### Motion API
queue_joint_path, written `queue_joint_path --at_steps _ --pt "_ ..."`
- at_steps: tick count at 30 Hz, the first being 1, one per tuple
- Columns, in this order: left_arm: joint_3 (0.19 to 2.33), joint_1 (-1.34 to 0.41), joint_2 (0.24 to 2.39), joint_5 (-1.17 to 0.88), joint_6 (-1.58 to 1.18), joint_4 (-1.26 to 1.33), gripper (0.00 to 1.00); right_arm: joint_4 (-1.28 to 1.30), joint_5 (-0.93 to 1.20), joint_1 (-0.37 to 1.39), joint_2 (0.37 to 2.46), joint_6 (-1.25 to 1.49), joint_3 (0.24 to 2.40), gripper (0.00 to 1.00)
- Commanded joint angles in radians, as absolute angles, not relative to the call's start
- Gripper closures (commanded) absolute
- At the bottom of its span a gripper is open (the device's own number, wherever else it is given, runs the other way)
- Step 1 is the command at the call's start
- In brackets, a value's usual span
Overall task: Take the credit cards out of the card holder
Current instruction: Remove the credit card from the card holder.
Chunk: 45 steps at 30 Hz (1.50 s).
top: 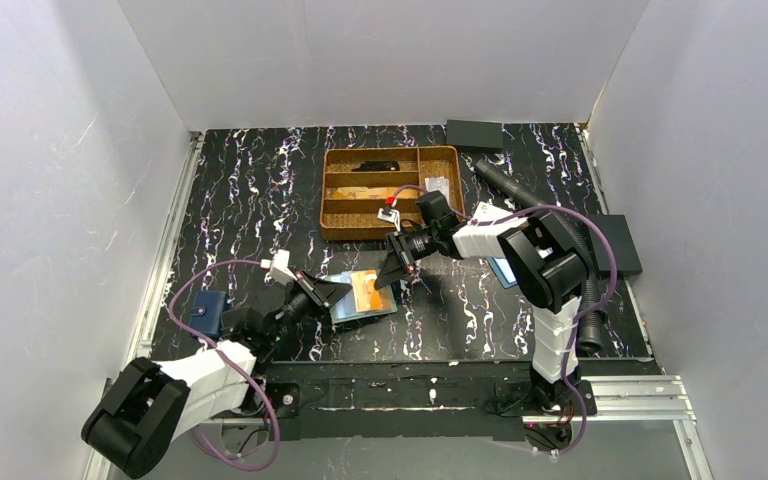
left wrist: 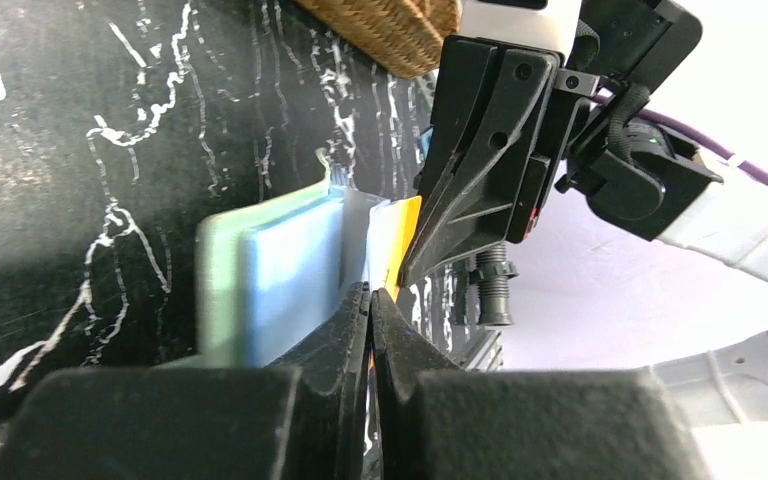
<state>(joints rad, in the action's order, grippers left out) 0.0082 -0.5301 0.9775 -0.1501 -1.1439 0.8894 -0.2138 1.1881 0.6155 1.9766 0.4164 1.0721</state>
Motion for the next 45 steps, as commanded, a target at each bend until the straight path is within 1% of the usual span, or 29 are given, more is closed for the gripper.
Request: queue_joint_path --at_steps 1,8,11,17,19,23,28,31,33,35,37,39,41,45 --pt "-0.074 -0.520 1.011 -0.138 -1.100 0.925 1.00 -0.114 1.168 0.611 2.009 0.323 1.120 0.99" --pt "-0.079 -0.508 1.047 -0.108 -1.068 0.885 1.00 -0.004 1.135 0.592 2.042 0.218 1.154 0.99" --pt "-0.073 -0.502 1.051 -0.085 -1.057 0.831 1.00 0.070 1.125 0.574 2.047 0.162 1.169 0.99" --pt "-0.043 -0.493 1.040 -0.064 -1.032 0.716 1.00 0.125 1.109 0.548 2.026 0.084 1.177 0.99" --pt "-0.023 -0.492 1.027 -0.066 -1.028 0.669 0.91 0.169 1.105 0.545 2.022 0.040 1.191 0.99" --pt "-0.003 -0.486 0.988 -0.071 -1.020 0.566 0.78 0.267 1.111 0.537 2.014 -0.065 1.227 0.99" --pt "0.058 -0.480 0.914 -0.072 -1.023 0.359 0.70 0.395 1.135 0.522 2.003 -0.203 1.271 0.99" --pt "0.107 -0.479 0.841 -0.051 -1.021 0.193 0.59 0.511 1.144 0.513 2.004 -0.324 1.310 0.99" --pt "0.153 -0.477 0.779 -0.019 -1.010 0.047 0.47 0.629 1.152 0.506 2.011 -0.444 1.345 0.99" --pt "0.214 -0.477 0.716 0.055 -0.978 -0.122 0.37 0.756 1.157 0.497 2.027 -0.577 1.400 0.99" --pt "0.264 -0.475 0.658 0.083 -0.935 -0.231 0.27 0.895 1.167 0.488 2.051 -0.712 1.446 0.99" --pt "0.297 -0.473 0.611 0.069 -0.881 -0.272 0.17 1.022 1.179 0.483 2.075 -0.848 1.482 0.99" --pt "0.312 -0.471 0.574 0.007 -0.816 -0.262 0.11 1.122 1.178 0.482 2.090 -0.962 1.505 0.99" --pt "0.315 -0.469 0.568 -0.200 -0.715 -0.113 0.06 1.206 1.144 0.482 2.089 -1.080 1.519 0.99"
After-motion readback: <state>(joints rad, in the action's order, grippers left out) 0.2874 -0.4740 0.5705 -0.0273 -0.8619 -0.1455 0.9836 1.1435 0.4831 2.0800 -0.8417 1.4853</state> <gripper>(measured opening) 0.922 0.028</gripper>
